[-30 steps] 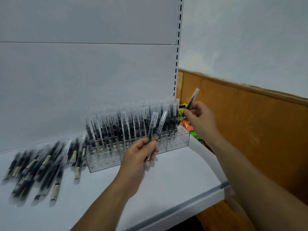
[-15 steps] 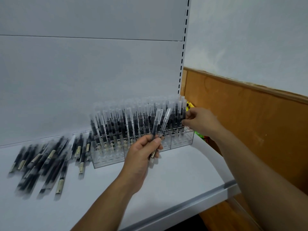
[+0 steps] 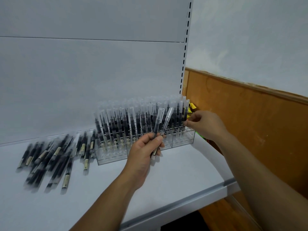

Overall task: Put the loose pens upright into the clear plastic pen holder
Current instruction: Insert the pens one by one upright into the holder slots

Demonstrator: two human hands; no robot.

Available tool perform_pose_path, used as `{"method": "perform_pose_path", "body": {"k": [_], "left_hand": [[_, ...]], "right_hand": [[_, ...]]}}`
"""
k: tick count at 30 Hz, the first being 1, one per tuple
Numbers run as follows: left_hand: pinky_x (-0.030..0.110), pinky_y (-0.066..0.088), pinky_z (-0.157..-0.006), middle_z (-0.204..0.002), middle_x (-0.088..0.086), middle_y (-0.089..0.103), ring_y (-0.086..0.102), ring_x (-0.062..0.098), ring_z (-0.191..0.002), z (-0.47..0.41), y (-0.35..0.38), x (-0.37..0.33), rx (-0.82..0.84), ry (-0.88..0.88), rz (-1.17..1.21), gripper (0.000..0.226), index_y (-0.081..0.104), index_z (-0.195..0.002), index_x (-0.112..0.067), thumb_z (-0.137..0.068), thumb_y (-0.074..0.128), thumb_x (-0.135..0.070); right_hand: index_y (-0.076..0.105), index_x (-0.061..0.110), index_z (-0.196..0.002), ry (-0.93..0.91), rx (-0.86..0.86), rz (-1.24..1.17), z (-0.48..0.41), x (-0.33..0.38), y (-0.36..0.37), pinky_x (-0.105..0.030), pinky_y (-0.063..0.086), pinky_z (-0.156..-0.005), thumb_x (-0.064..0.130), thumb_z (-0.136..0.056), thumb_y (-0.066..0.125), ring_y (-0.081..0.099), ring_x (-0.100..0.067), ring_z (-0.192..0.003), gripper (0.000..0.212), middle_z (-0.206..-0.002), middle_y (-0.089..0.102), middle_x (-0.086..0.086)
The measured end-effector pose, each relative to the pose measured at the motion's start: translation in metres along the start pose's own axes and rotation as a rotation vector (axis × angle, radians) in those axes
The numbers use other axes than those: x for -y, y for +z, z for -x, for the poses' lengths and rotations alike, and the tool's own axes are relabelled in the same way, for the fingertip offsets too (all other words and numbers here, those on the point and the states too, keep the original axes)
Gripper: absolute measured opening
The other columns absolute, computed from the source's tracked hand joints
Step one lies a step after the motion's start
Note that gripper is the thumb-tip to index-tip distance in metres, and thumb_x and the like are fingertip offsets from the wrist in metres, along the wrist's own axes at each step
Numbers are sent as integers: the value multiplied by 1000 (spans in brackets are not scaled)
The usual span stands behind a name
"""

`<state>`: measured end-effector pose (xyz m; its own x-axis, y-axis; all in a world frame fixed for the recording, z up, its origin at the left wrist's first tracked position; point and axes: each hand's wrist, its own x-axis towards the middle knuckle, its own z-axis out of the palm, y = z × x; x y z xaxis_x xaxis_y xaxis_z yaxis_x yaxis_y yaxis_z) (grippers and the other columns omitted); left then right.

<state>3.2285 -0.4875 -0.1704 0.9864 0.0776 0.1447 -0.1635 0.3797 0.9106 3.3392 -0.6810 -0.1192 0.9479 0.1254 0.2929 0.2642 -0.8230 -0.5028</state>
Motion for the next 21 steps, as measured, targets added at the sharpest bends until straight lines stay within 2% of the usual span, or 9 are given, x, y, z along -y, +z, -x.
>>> {"method": "perform_pose_path", "body": {"k": [2,4,6,8,11,14,17,19,21], "left_hand": [[17,44,-55,-72,3,64,52,11,-62,1,1,-2,-19,10,-11,14,74,-82,-16,-90,63,-12],[17,41,-52,-71,2,63,49,11,-59,3,1,-5,-36,15,-14,10,71,-86,-12,-91,62,-11],[17,40,-51,-70,2,62,48,10,-57,4,1,-9,-44,15,-23,11,71,-85,-12,-92,62,-11],[16,40,-49,-68,2,62,48,9,-55,7,-1,-15,-44,22,-42,18,70,-77,-17,-91,62,-9],[15,38,-47,-69,3,61,47,7,-53,15,-11,-26,-49,47,-126,16,67,-77,-15,-92,61,-11],[15,36,-48,-68,2,61,46,7,-53,26,-30,-37,-83,74,-201,12,64,-80,-13,-92,61,-13],[12,38,-48,-67,1,62,49,5,-53,39,-51,-46,-129,90,-238,14,67,-80,-15,-93,60,-16],[10,39,-47,-68,0,64,51,3,-53,47,-68,-52,-207,93,-265,17,69,-80,-16,-94,60,-20],[11,39,-47,-67,1,64,50,5,-52,54,-86,-56,-314,94,-186,18,72,-84,-13,-94,59,-19]], "right_hand": [[72,24,-94,-38,-163,-68,16,3,1,-21,39,-57,43,-88,67,56,-2,-73,20,-82,63,14],[72,29,-85,-91,-214,-288,37,16,8,-19,42,-57,45,-88,66,57,1,-66,17,-75,66,15],[72,31,-81,-132,-68,-539,58,39,17,-19,46,-55,49,-88,63,58,0,-59,21,-75,69,12],[73,29,-83,-137,49,-689,68,59,24,-16,44,-51,44,-89,65,57,-2,-55,18,-74,69,9],[73,16,-87,-105,104,-837,72,80,28,-16,42,-49,30,-89,69,53,-4,-55,14,-69,66,5],[71,8,-88,-99,188,-916,74,97,38,-18,41,-48,24,-88,71,53,-6,-55,16,-69,64,1],[67,7,-84,-140,232,-959,77,119,51,-17,41,-48,20,-88,71,52,-6,-52,14,-62,62,8],[65,9,-81,-154,218,-1024,77,133,55,-16,41,-48,17,-88,71,50,-5,-50,12,-58,60,12],[66,13,-81,-138,167,-1079,72,147,57,-15,41,-47,17,-89,70,51,-4,-48,10,-58,62,12]]}}
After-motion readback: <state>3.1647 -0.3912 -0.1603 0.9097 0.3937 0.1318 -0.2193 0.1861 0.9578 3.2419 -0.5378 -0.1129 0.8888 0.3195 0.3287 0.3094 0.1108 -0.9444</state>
